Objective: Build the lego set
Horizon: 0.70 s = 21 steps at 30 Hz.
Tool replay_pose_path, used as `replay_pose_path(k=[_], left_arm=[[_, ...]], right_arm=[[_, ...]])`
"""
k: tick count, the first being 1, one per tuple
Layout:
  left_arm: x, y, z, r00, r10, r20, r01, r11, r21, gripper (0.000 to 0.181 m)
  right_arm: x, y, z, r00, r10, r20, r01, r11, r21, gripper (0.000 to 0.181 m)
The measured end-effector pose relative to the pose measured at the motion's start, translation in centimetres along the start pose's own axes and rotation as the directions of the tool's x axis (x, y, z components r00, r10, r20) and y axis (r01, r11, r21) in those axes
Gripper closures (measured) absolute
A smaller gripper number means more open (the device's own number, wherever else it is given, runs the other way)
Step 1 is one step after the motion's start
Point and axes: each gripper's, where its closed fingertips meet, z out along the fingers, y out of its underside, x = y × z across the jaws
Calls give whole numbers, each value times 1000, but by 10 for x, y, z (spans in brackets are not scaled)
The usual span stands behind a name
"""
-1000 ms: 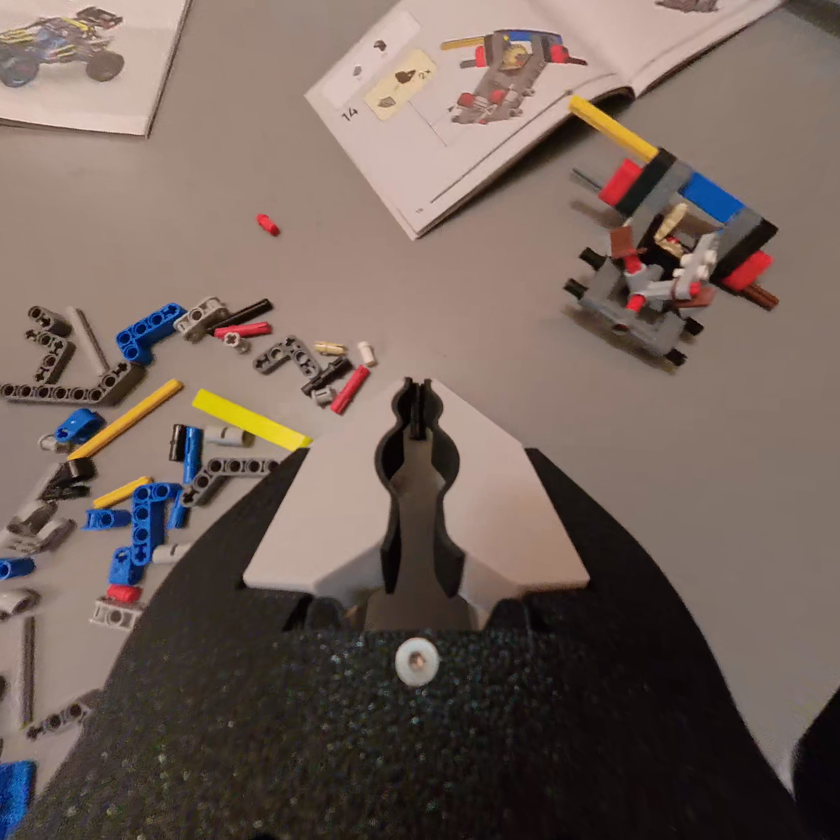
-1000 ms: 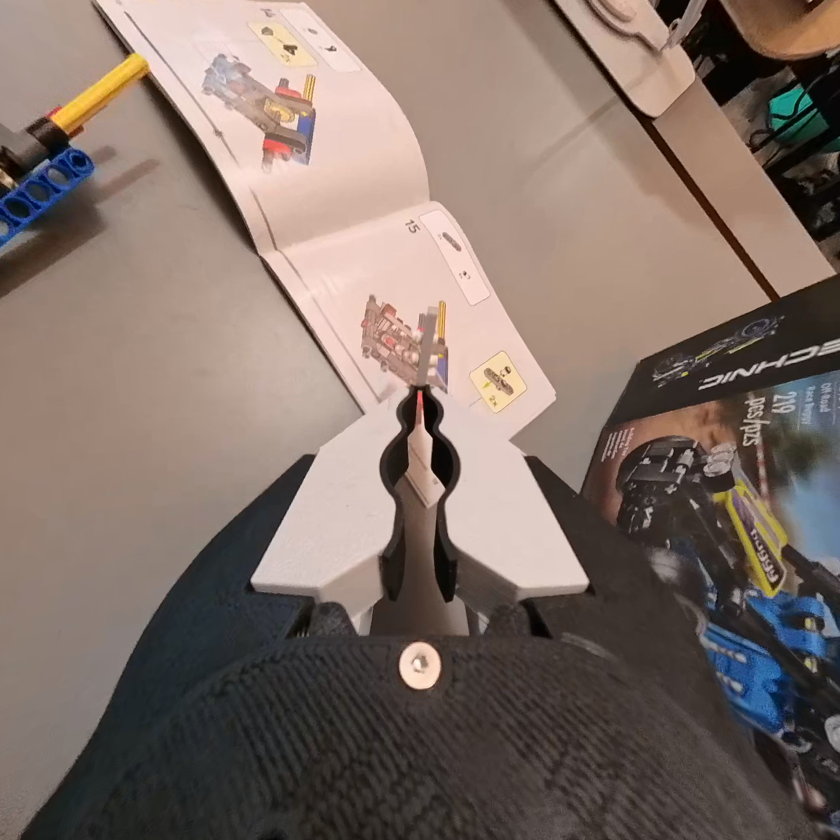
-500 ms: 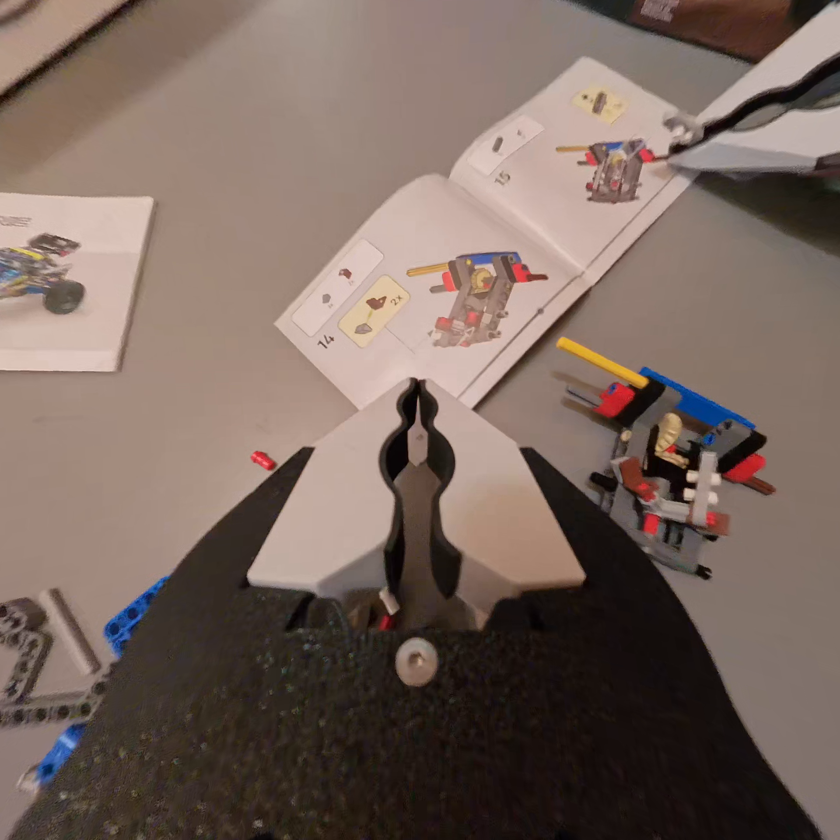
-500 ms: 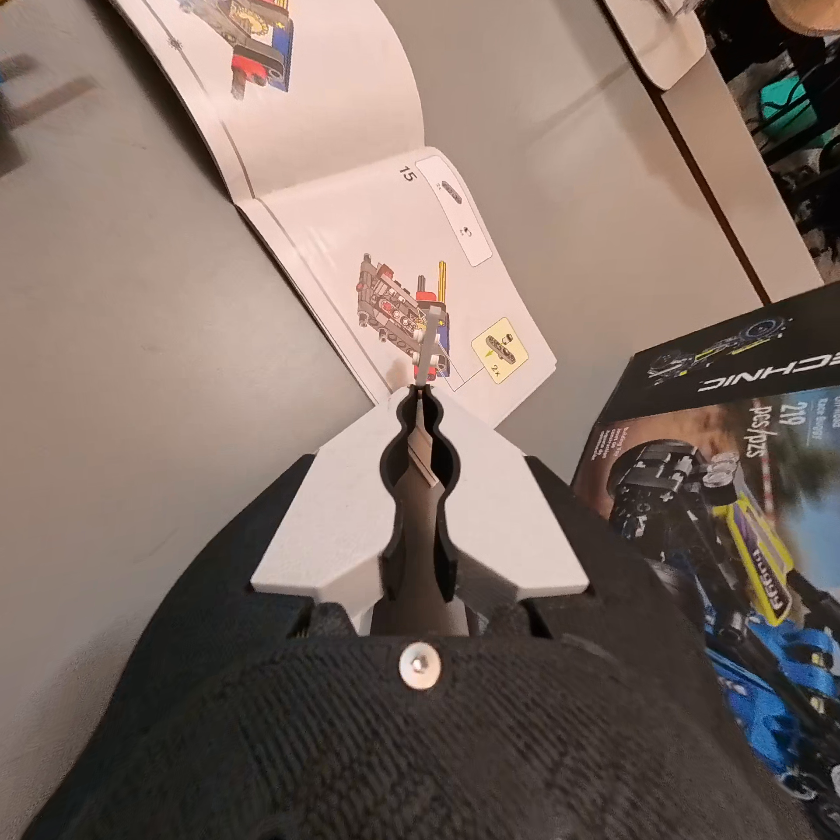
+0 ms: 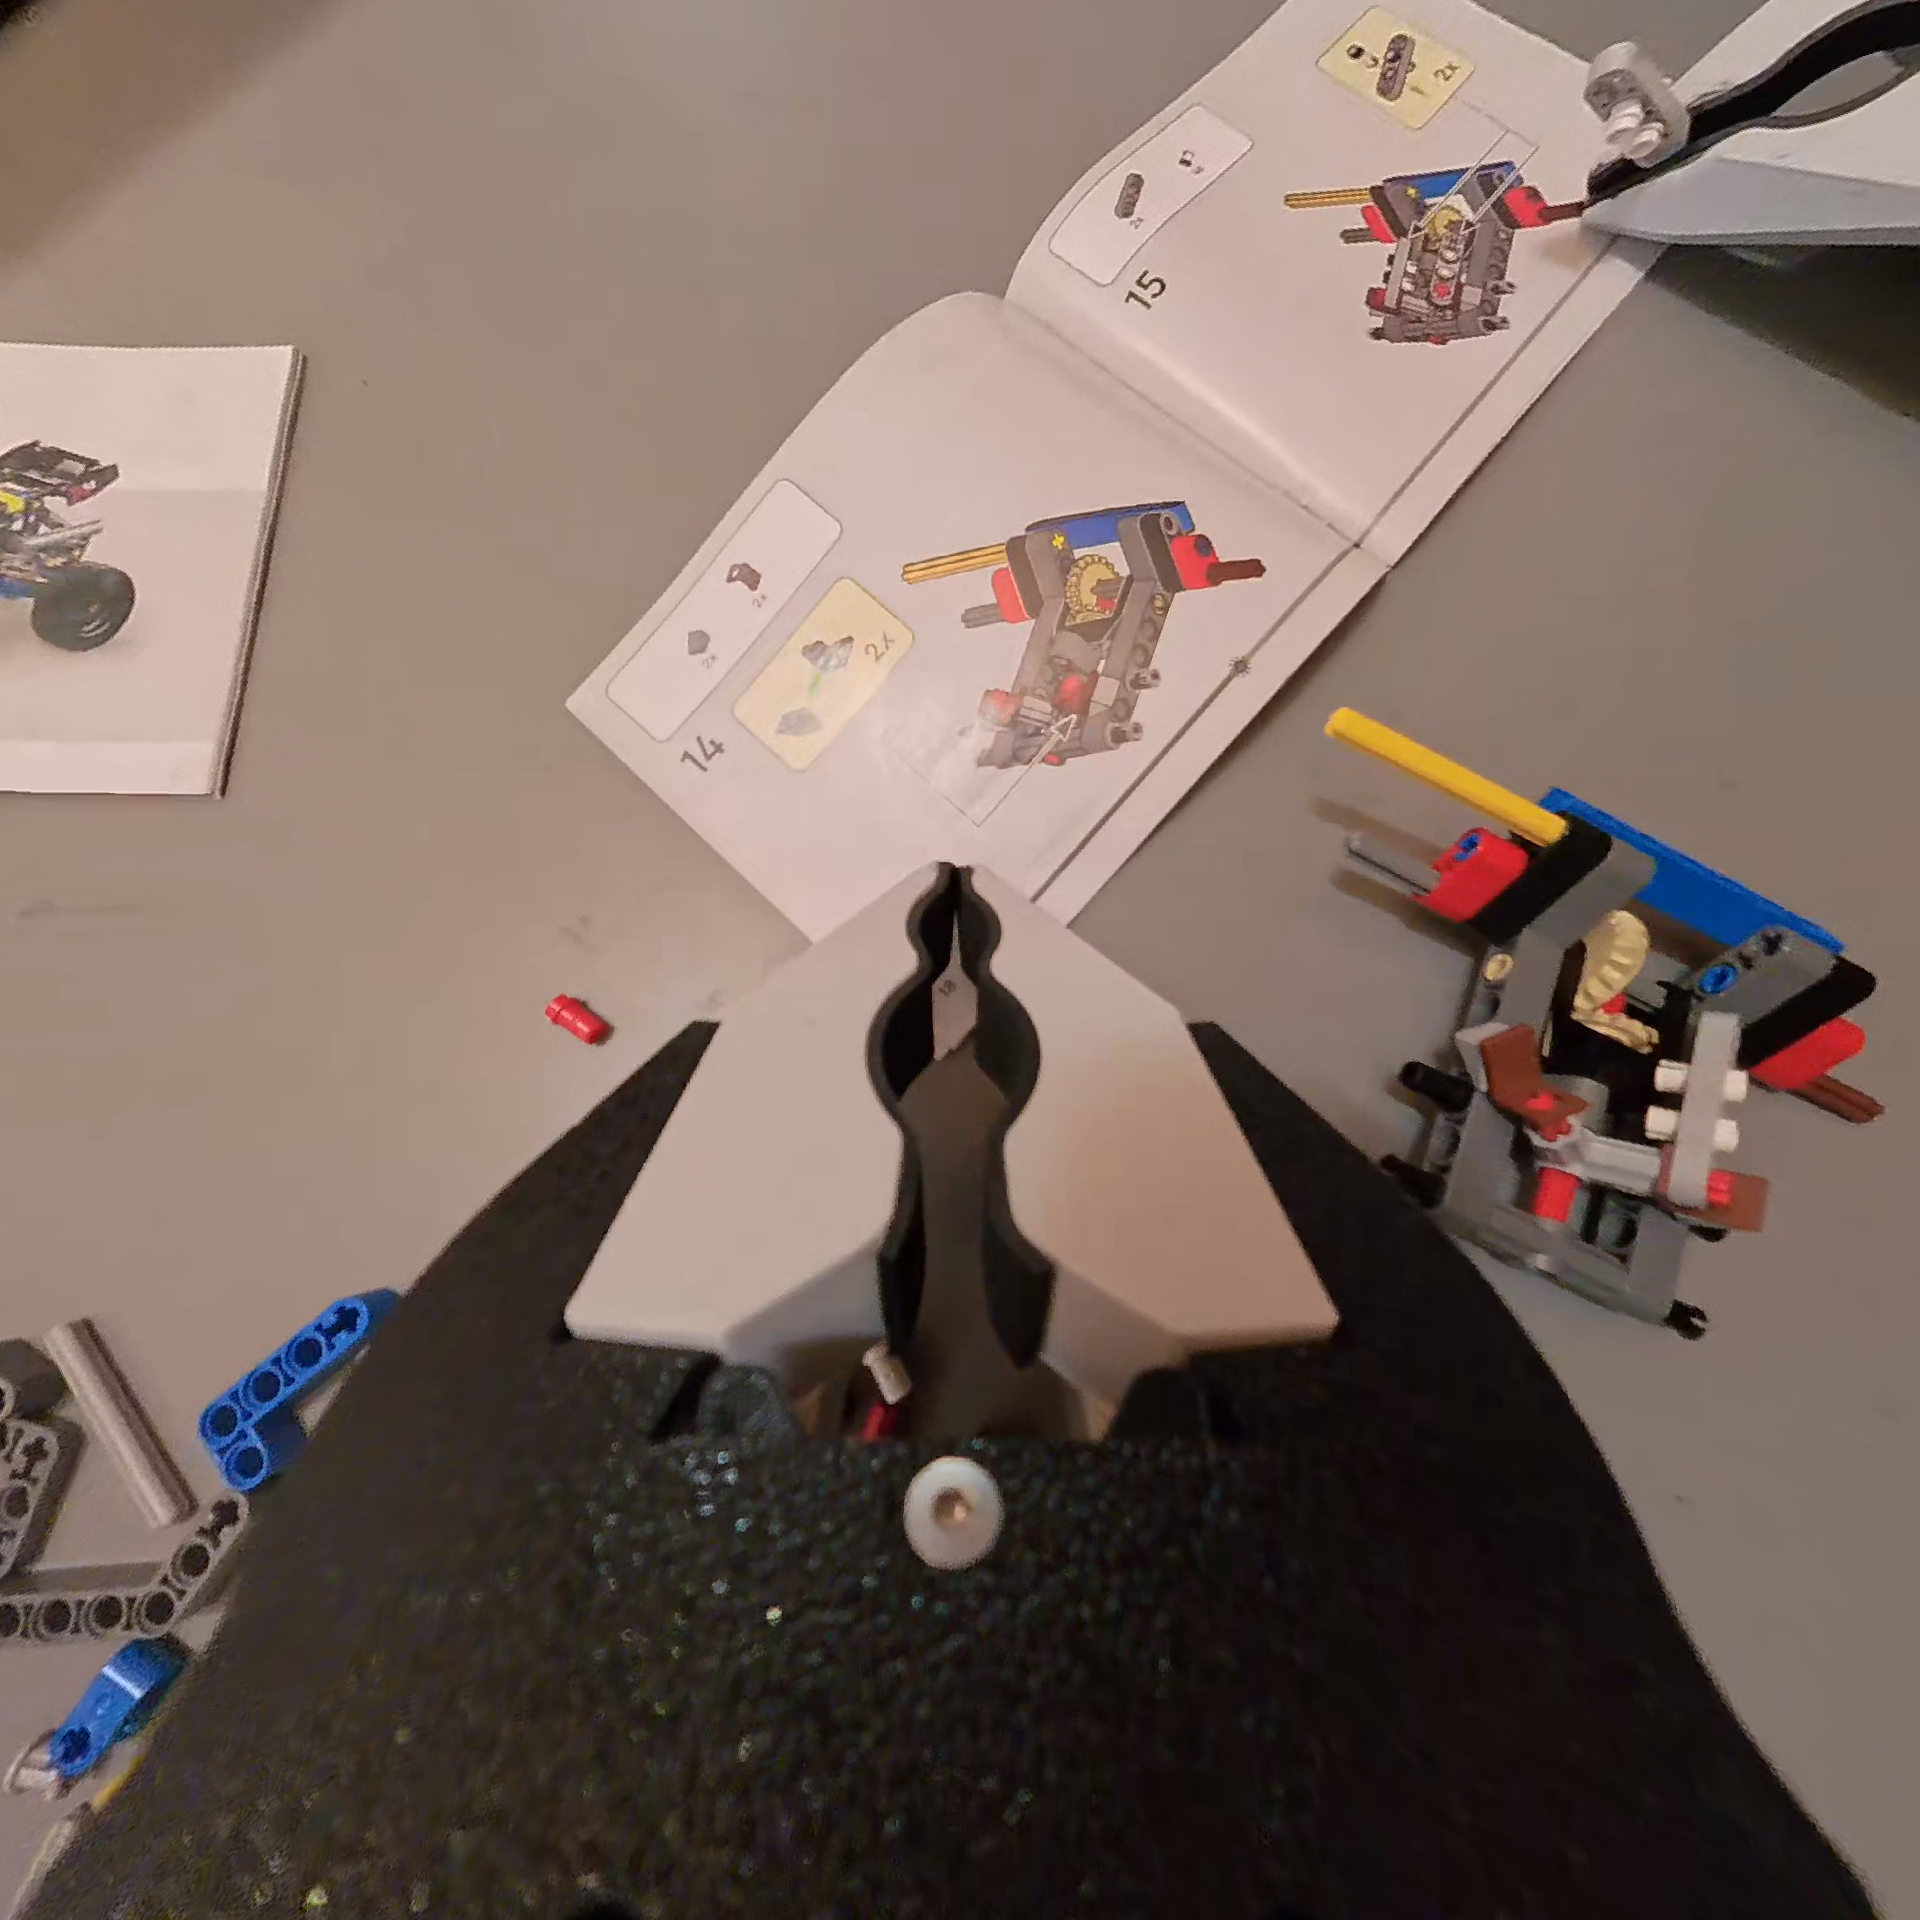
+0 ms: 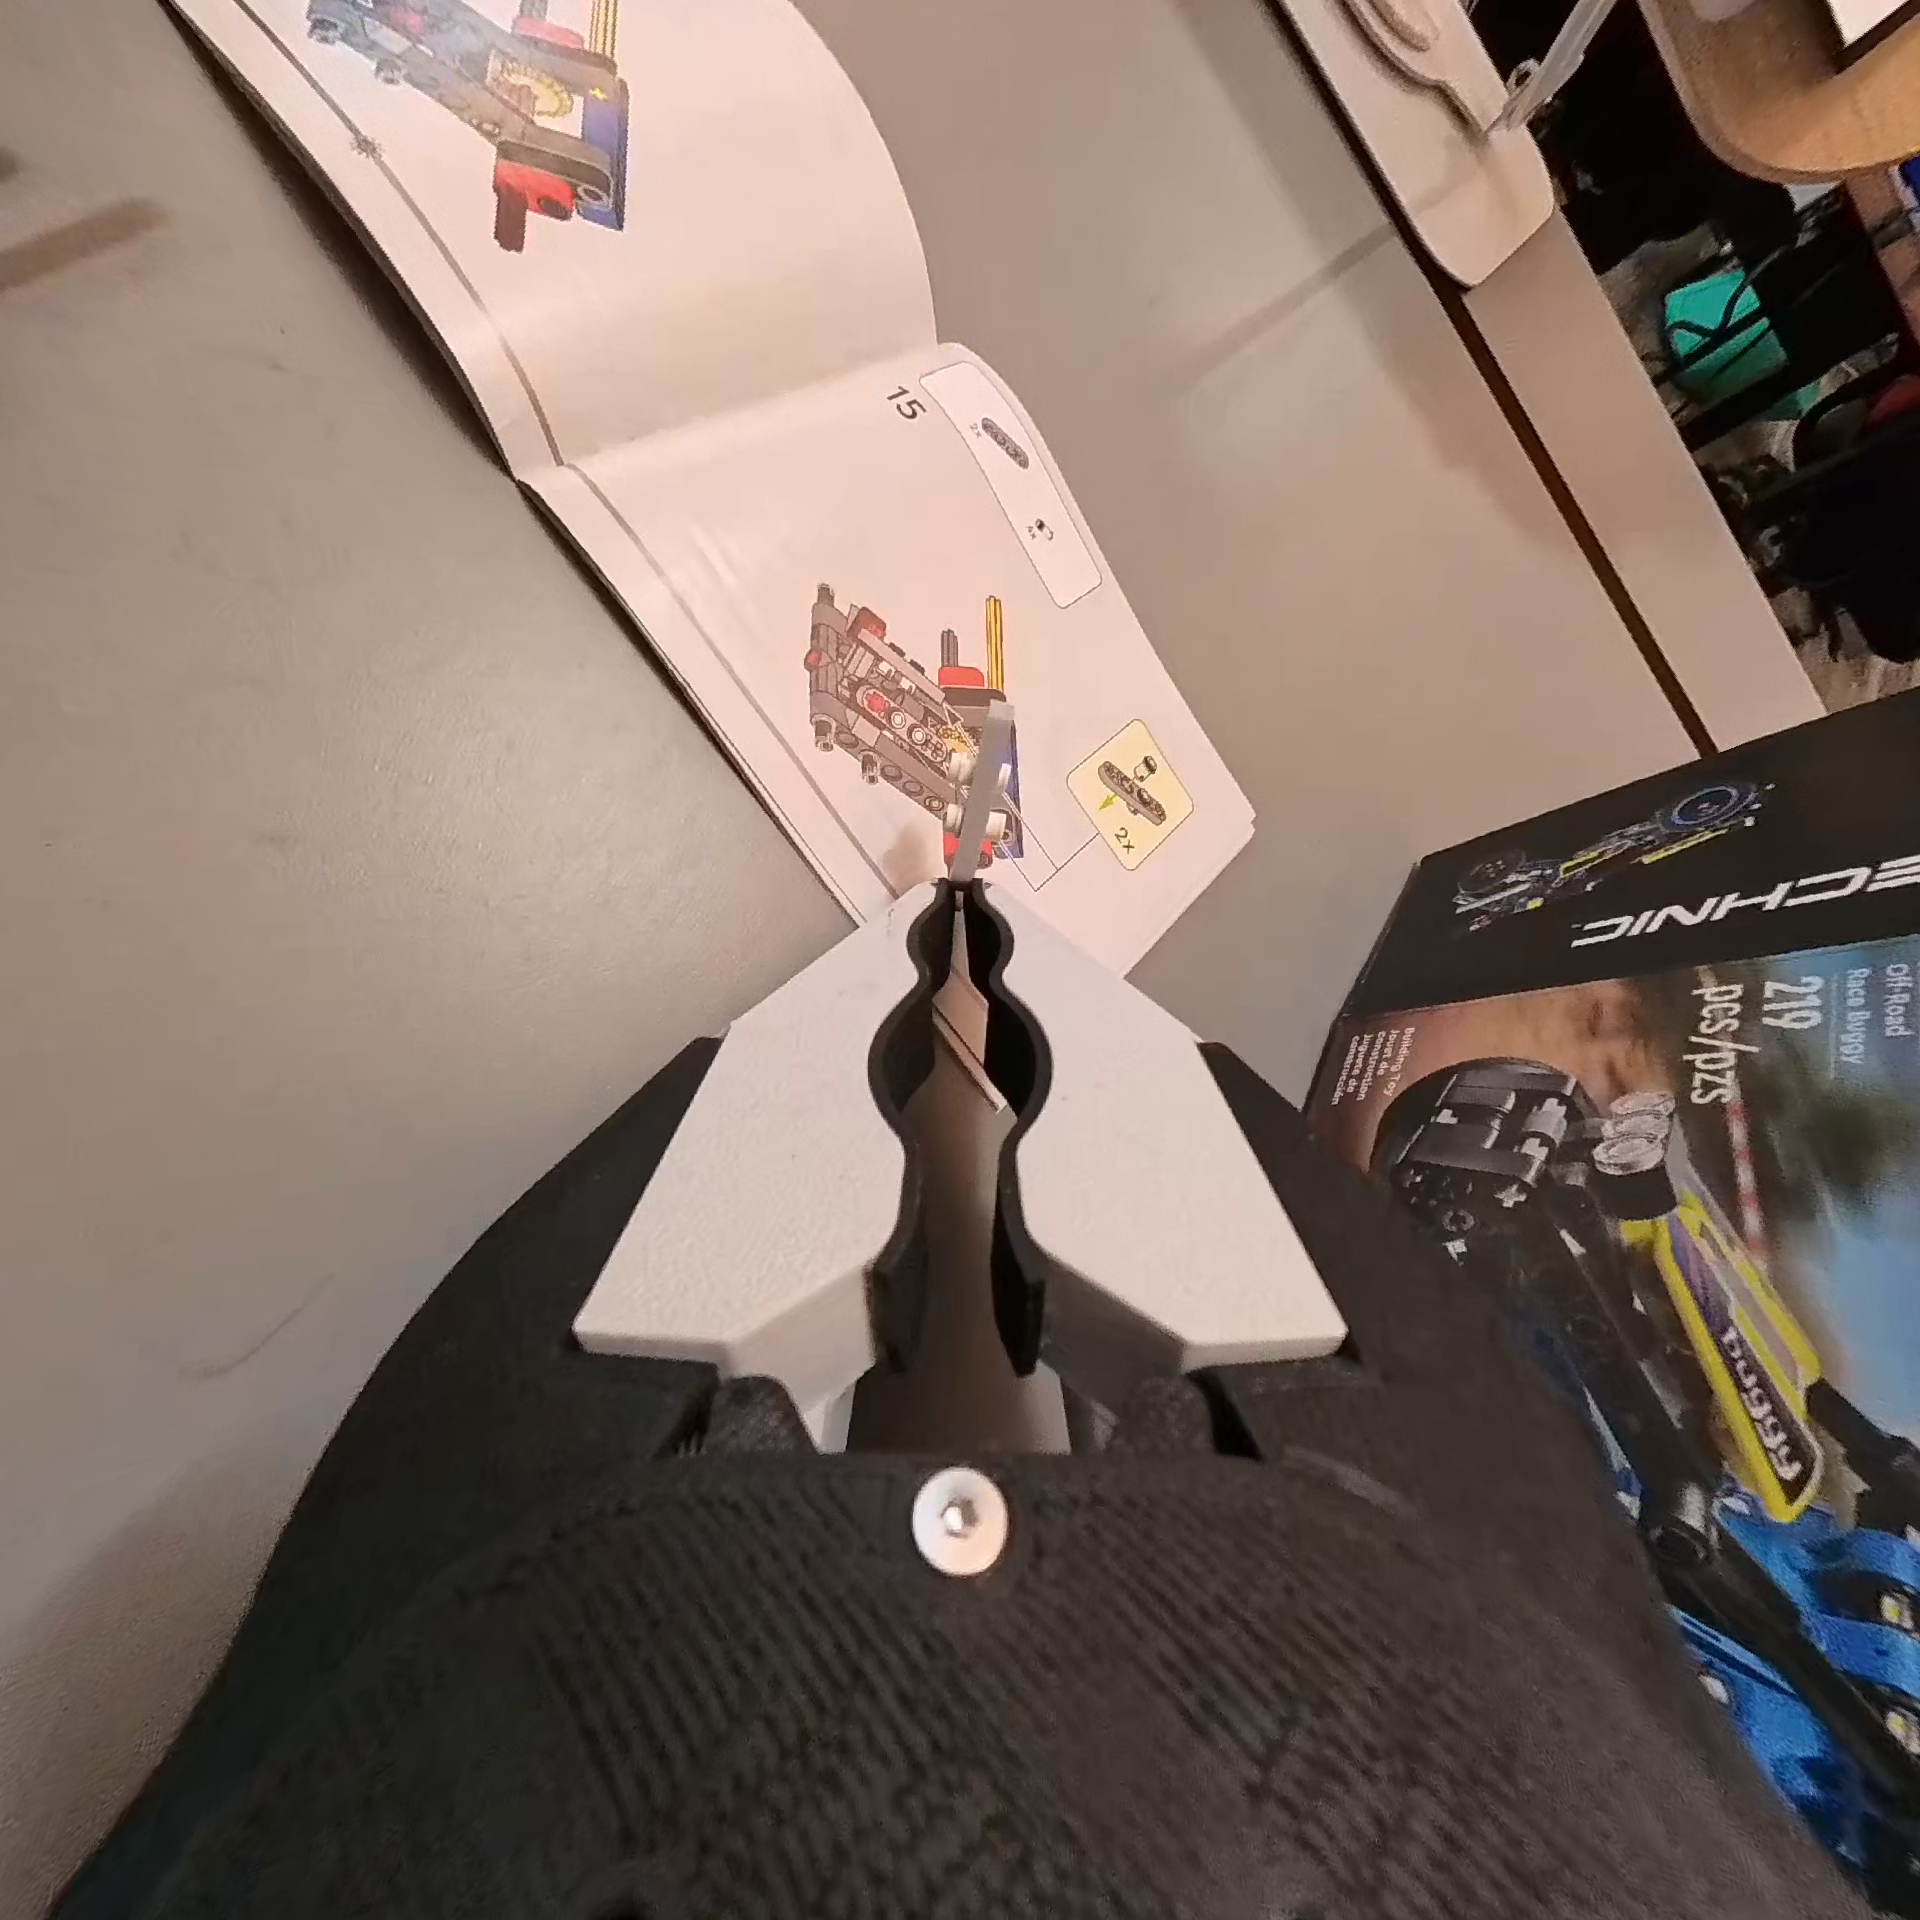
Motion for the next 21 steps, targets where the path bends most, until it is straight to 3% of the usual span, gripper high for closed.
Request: replay_pose_path(k=[5, 9, 12, 15, 21], left_arm=[[0, -1, -2, 1000, 15, 9, -15, 1000, 8, 181], [-8, -23, -18, 999, -40, 28, 35, 987, 156, 181], [-28, -41, -35, 988, -87, 129, 47, 956, 289, 181], [-46, -52, -51, 960, -68, 273, -44, 922, 385, 181], [-50, -67, -69, 928, -113, 354, -96, 847, 522, 181]], right_arm=[[0, -1, 1, 999, 32, 18, -32, 999, 28, 181], [-1, -2, -1, 999, 23, 31, -24, 999, 36, 181], [-8, -1, -11, 992, 81, 94, -84, 996, 35, 181], [-21, -2, -23, 969, 159, 191, -170, 985, 42, 181], [-33, 3, -27, 950, 181, 256, -202, 977, 60, 181]])
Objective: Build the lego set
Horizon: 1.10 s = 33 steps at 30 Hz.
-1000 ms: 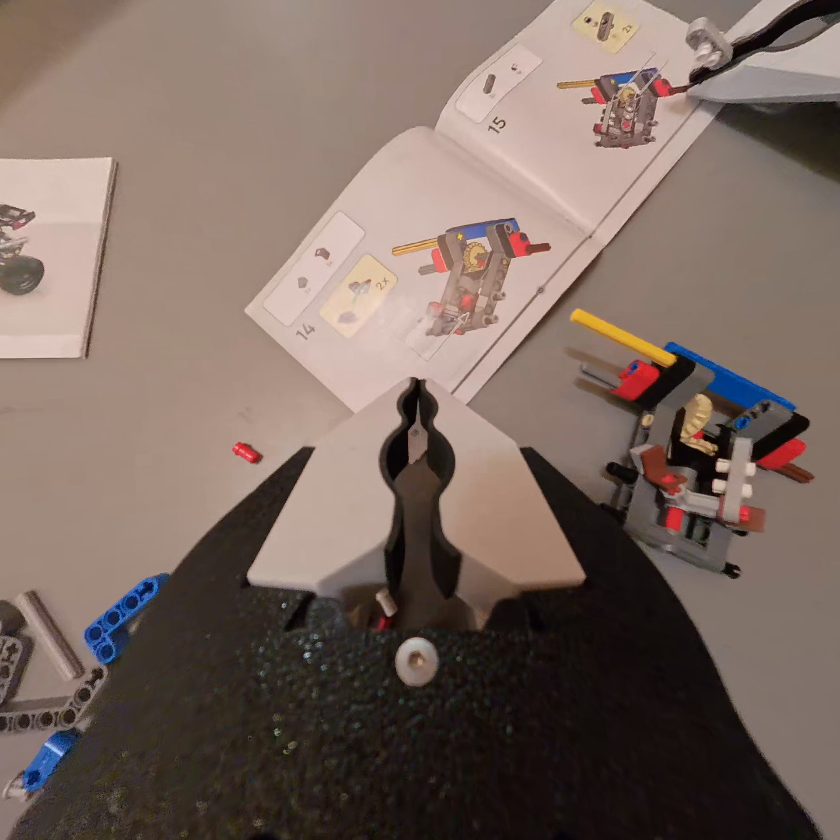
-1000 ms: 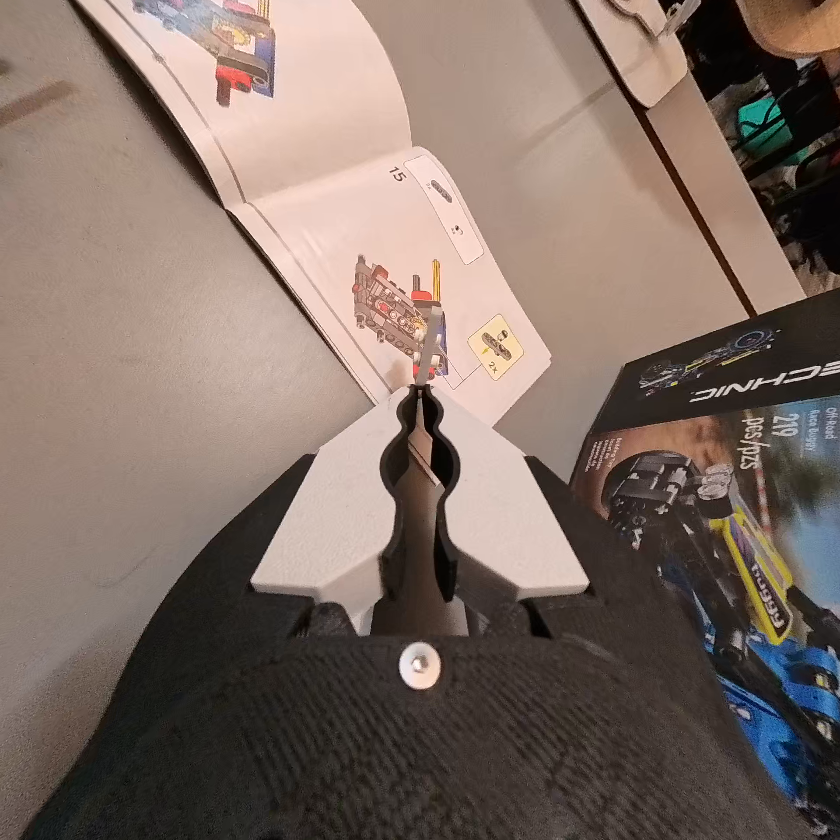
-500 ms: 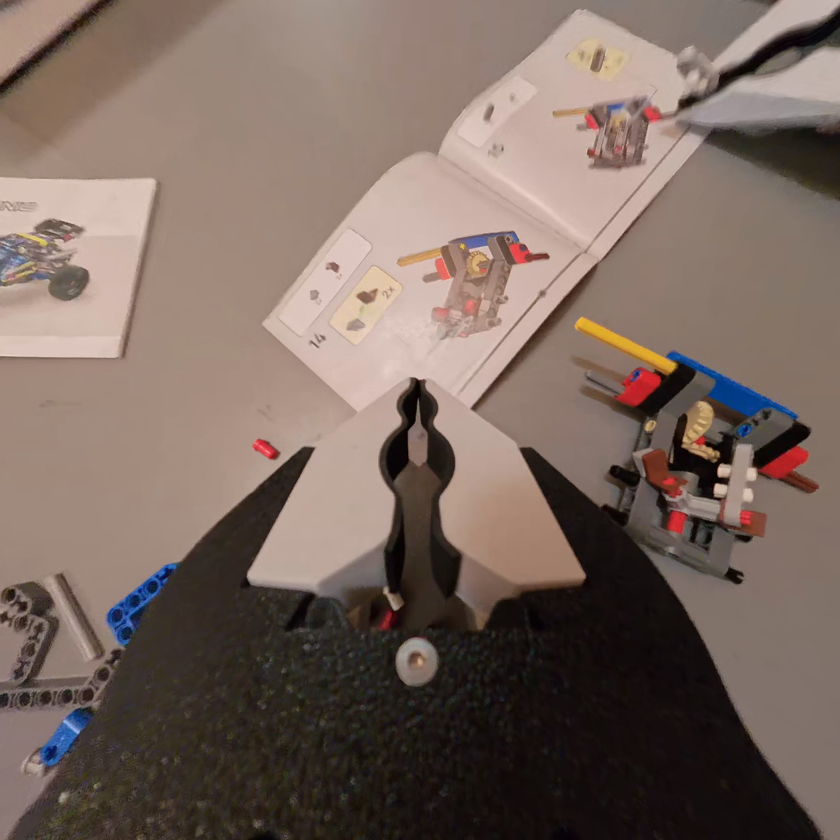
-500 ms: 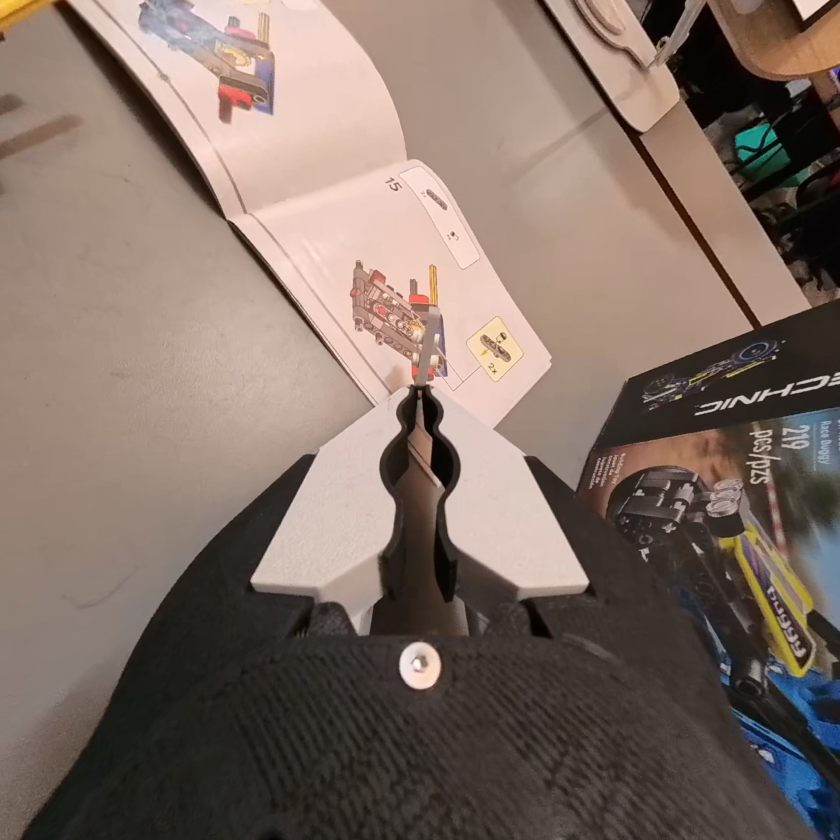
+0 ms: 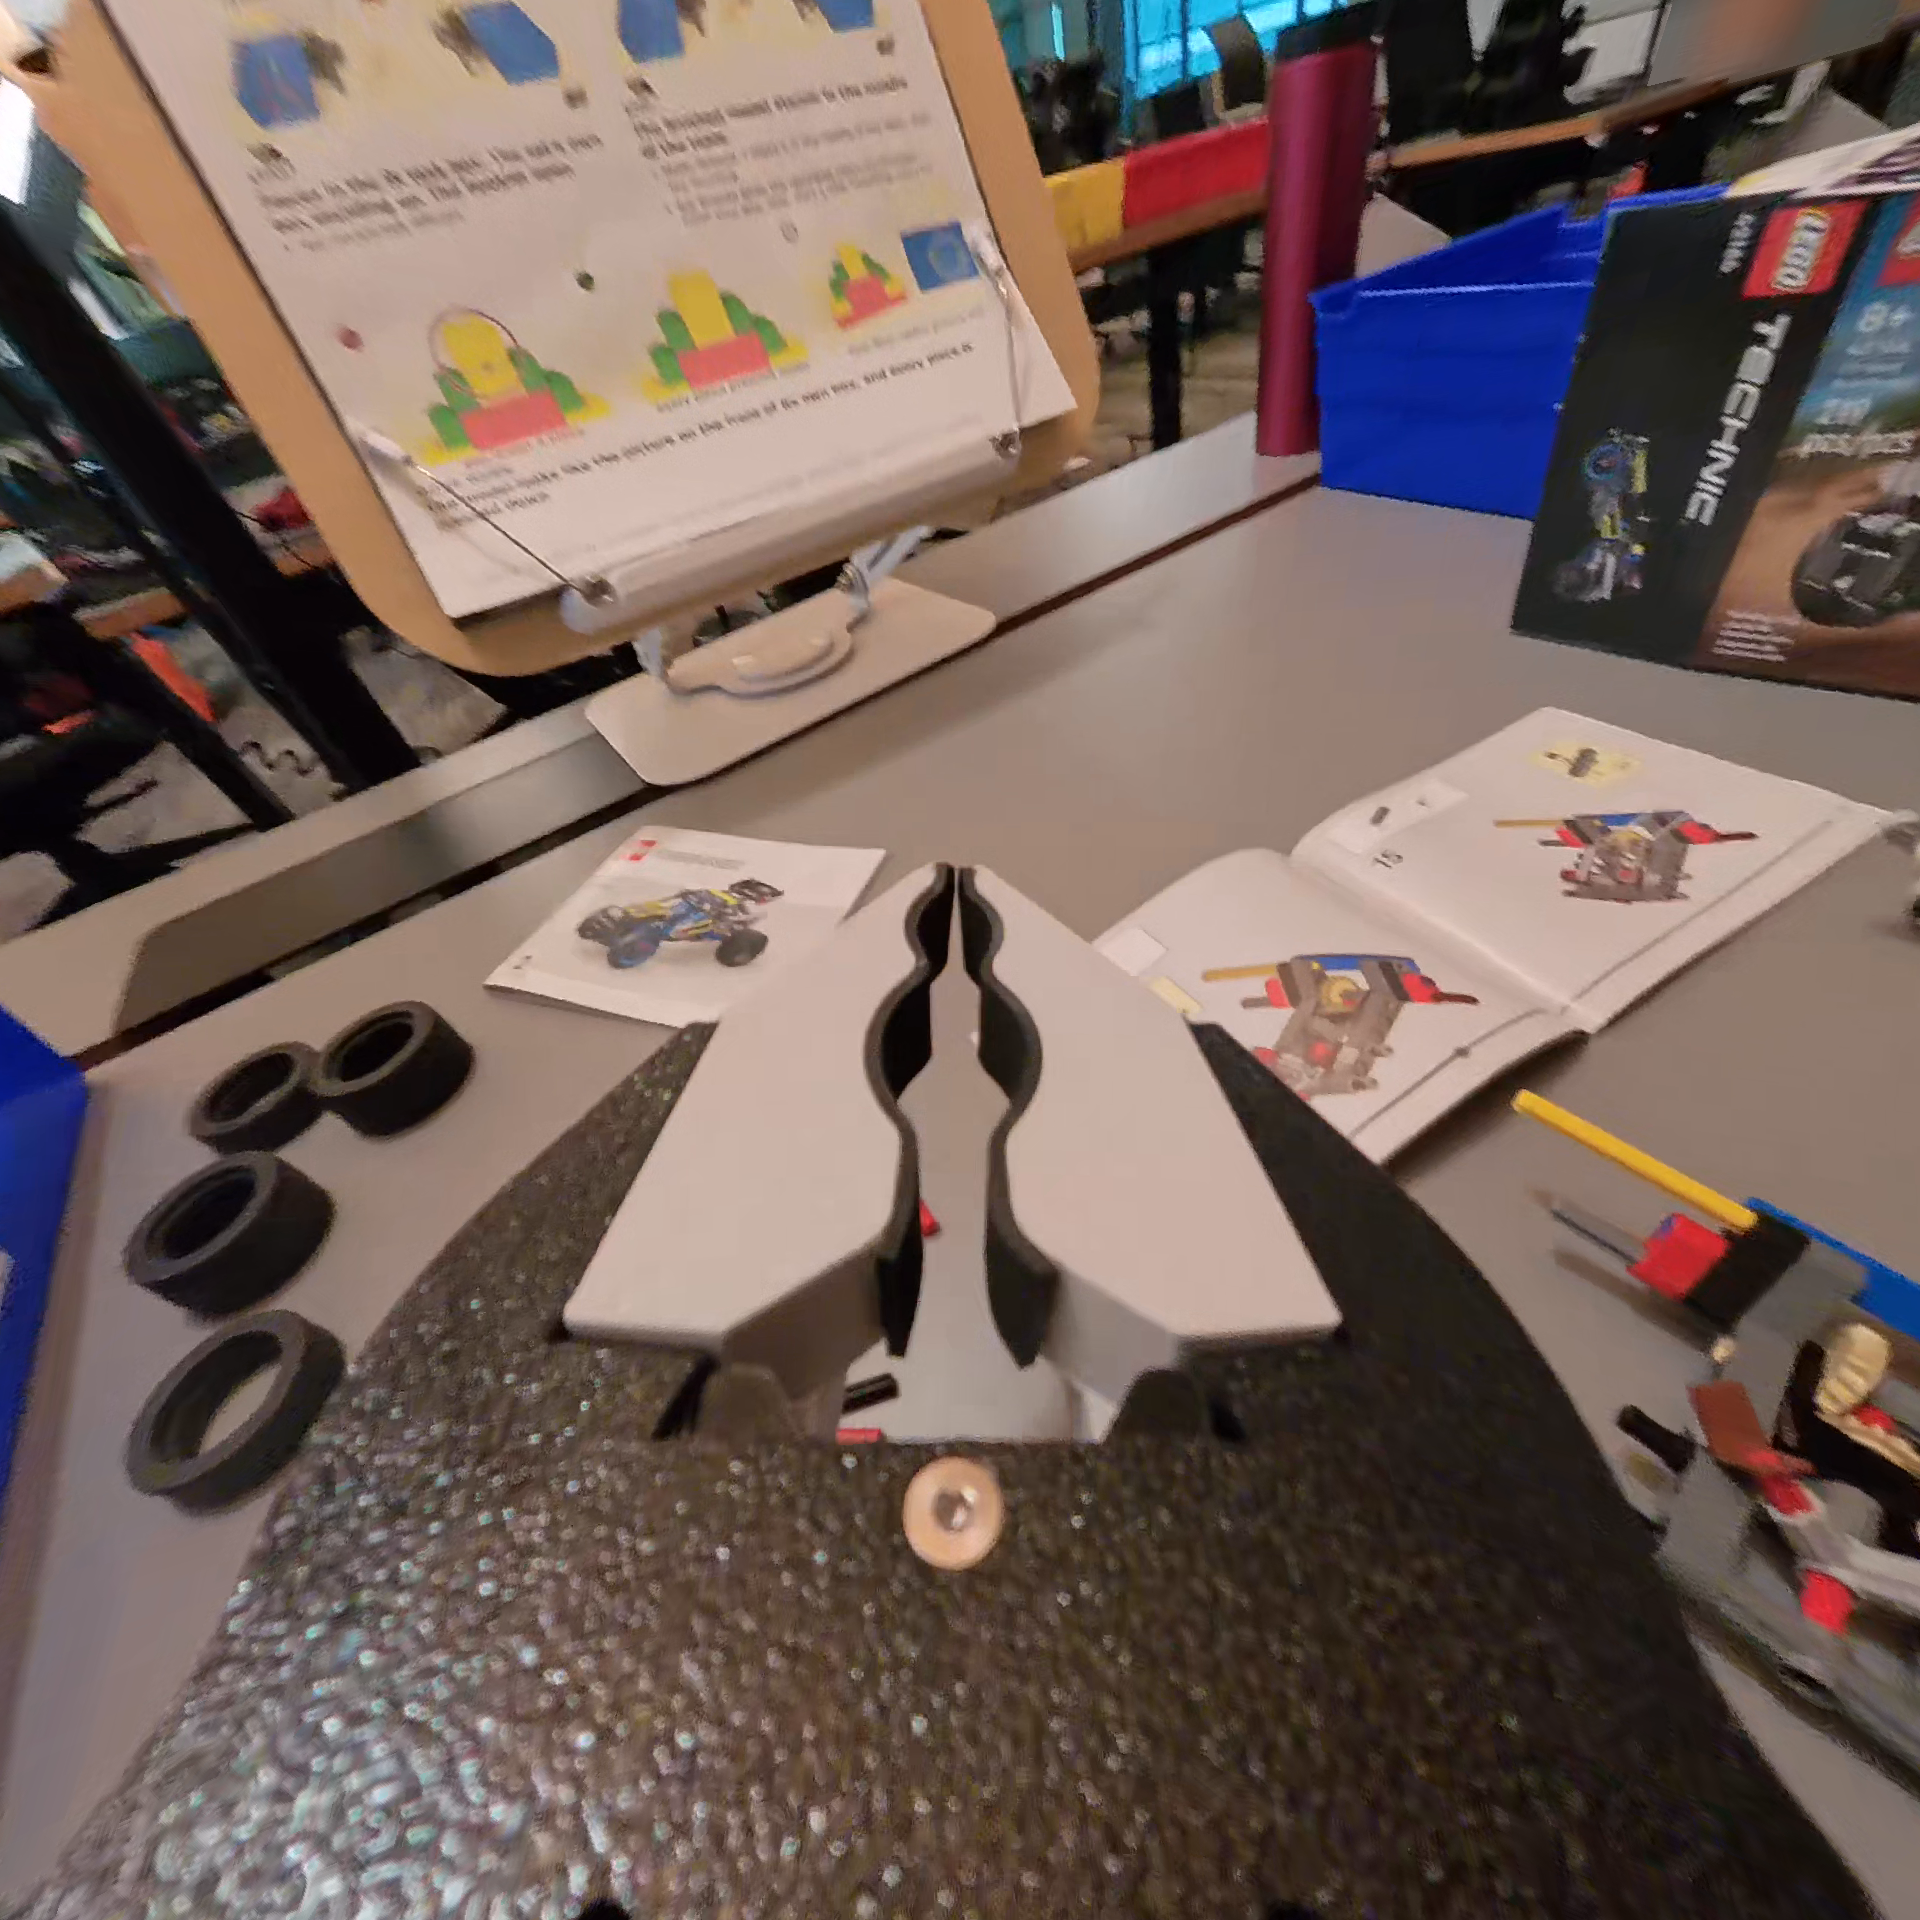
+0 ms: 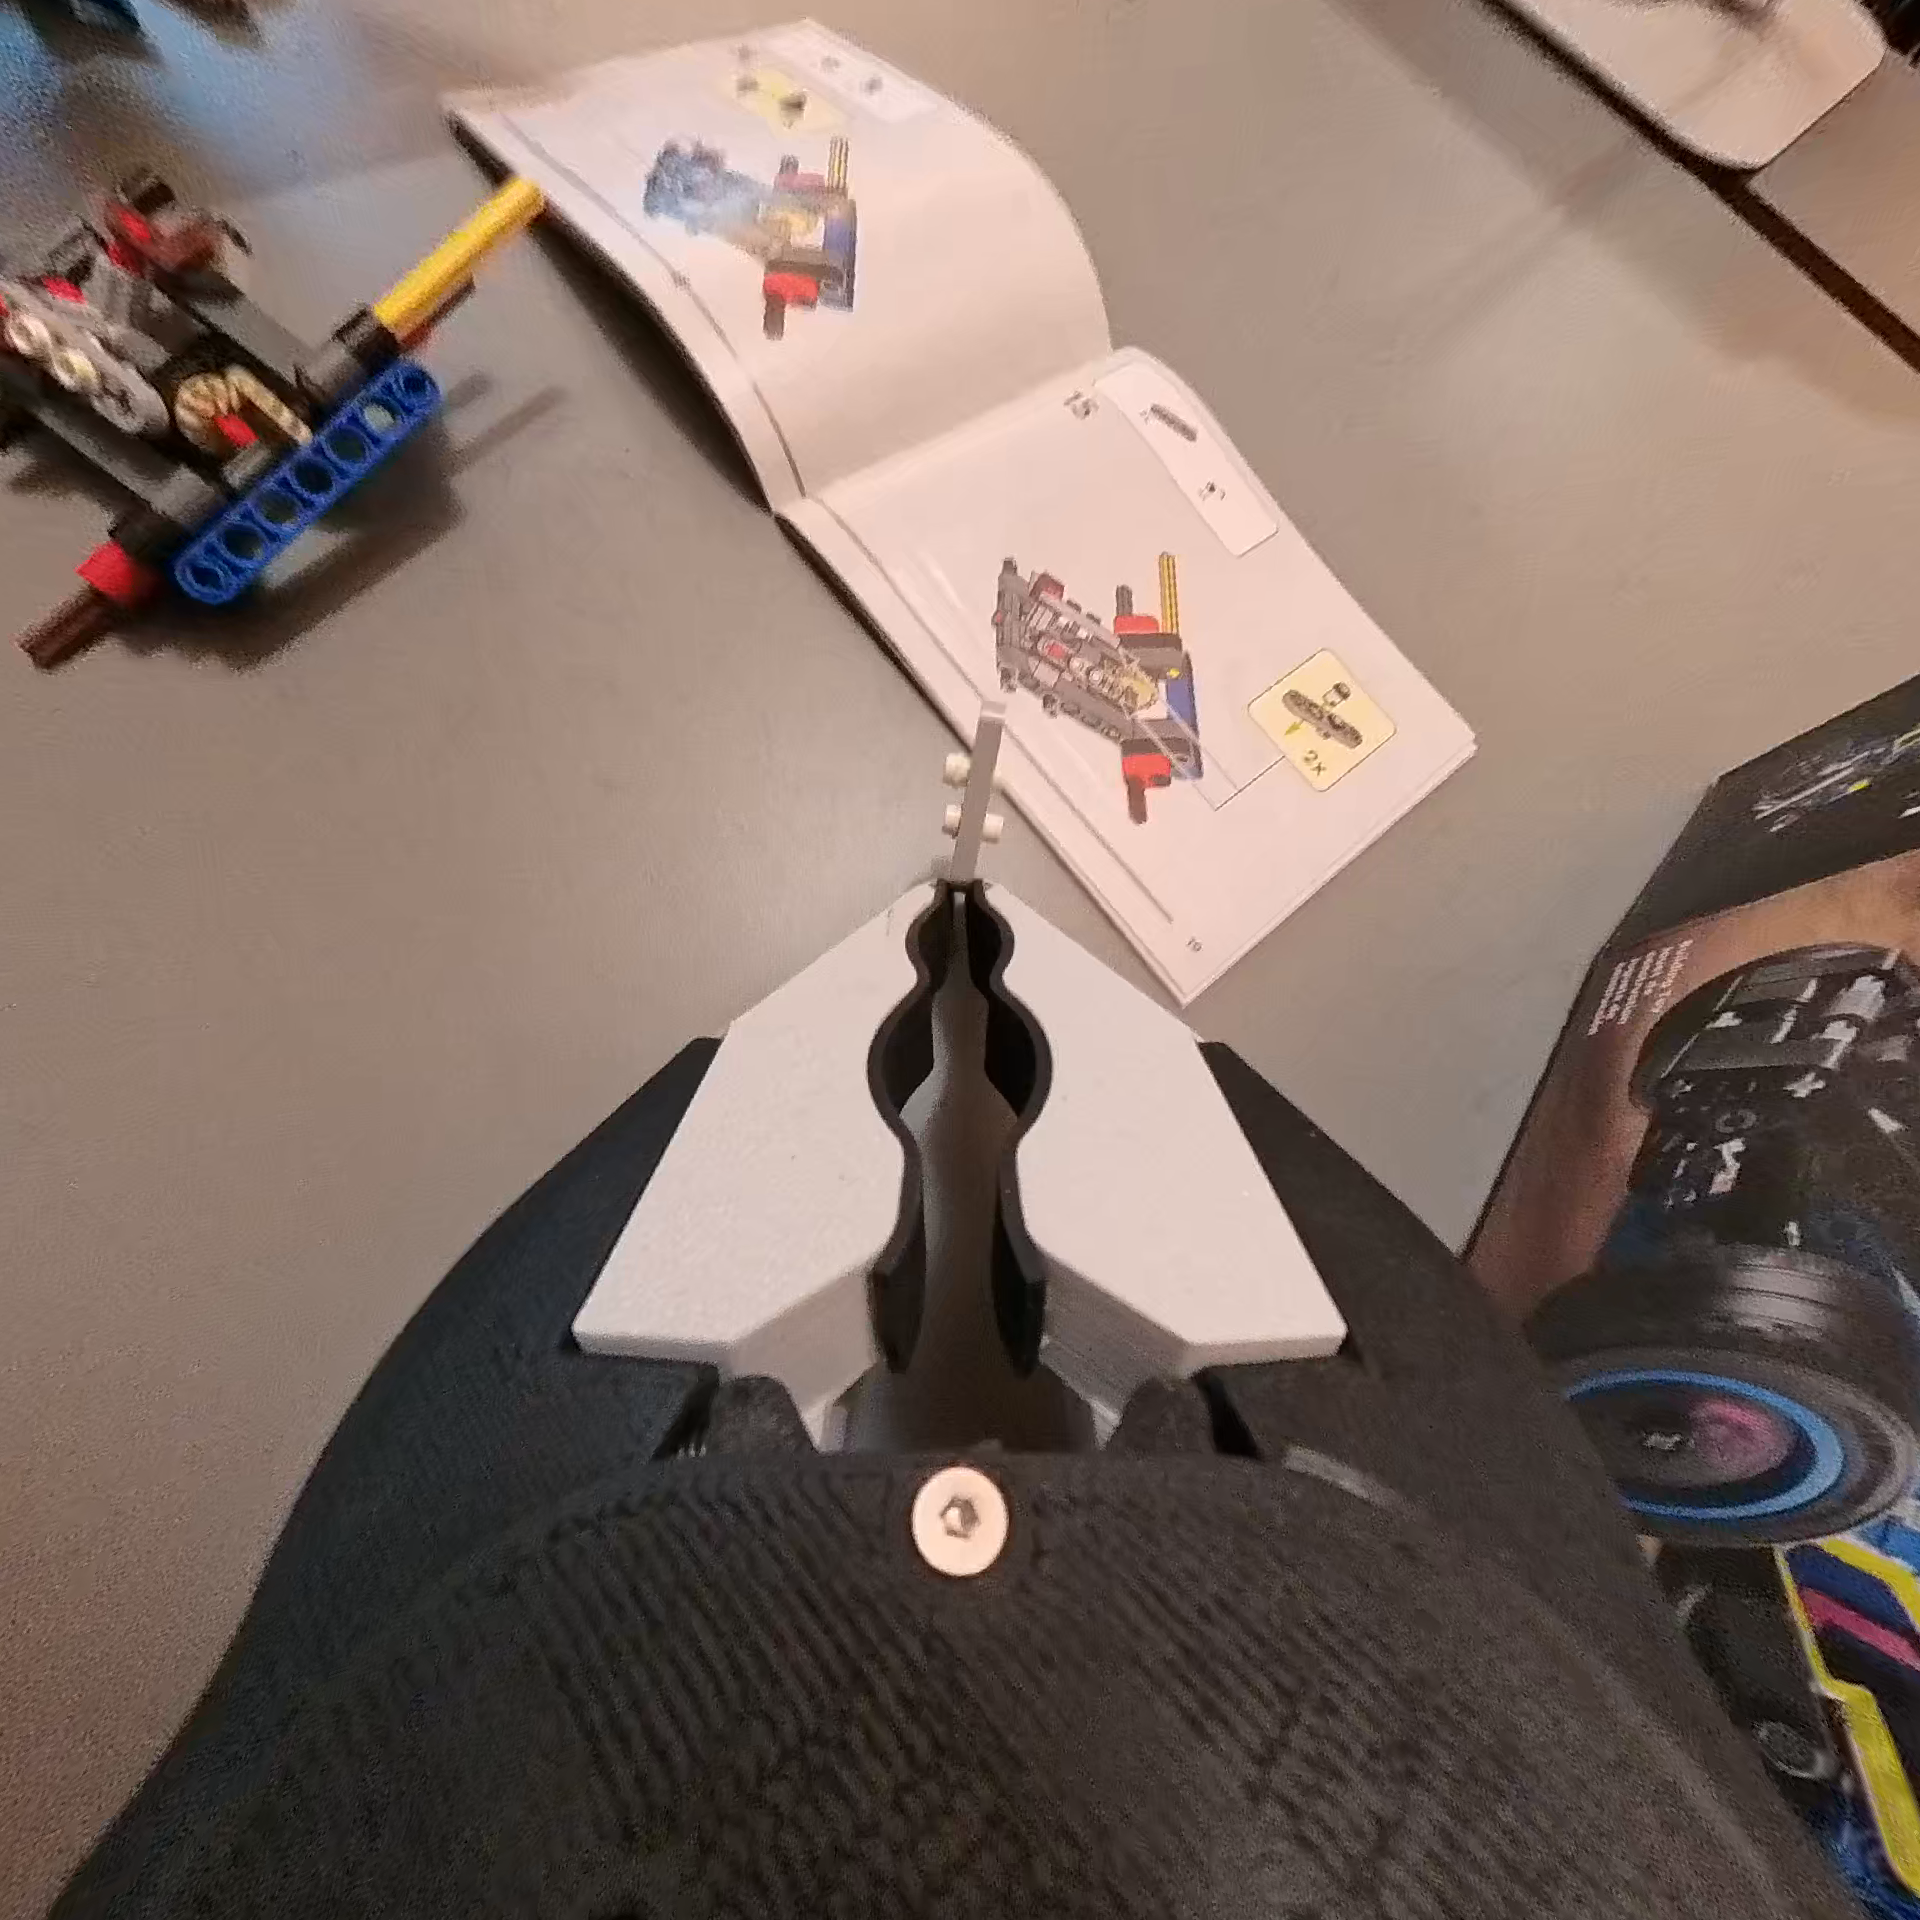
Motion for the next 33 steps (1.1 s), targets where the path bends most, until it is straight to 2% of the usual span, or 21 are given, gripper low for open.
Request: replay_pose_path(k=[3, 7, 10, 16, 23, 26, 30, 33], left_arm=[[-14, -1, -3, 993, 44, 110, -46, 999, 19, 180], [-30, 0, -7, 967, 100, 233, -108, 994, 26, 170], [-31, 1, -7, 961, 113, 251, -122, 992, 21, 165], [-32, 7, -5, 947, 183, 264, -180, 983, -37, 167], [-18, 11, 0, 951, 241, 195, -232, 970, -67, 173], [-1, 8, 1, 953, 275, 124, -267, 961, -75, 173], [42, -11, -4, 947, 318, -34, -319, 947, -28, 175], [90, -21, -14, 914, 328, -238, -340, 941, -7, 174]], right_arm=[[-3, 1, 0, 999, -32, 1, 32, 999, -1, 181], [-4, 1, 0, 1000, -16, 23, 16, 1000, -1, 181], [-4, 1, 0, 999, -4, 34, 4, 1000, -2, 181], [-4, 1, 1, 999, 2, 42, -2, 1000, -3, 181], [-7, 1, 0, 992, 63, 113, -63, 998, -7, 181], [-11, 0, -1, 977, 153, 147, -152, 988, -22, 181], [-23, -9, -5, 963, 205, 174, -205, 979, -19, 181], [-31, -21, -9, 971, 177, 162, -182, 983, 14, 181]])
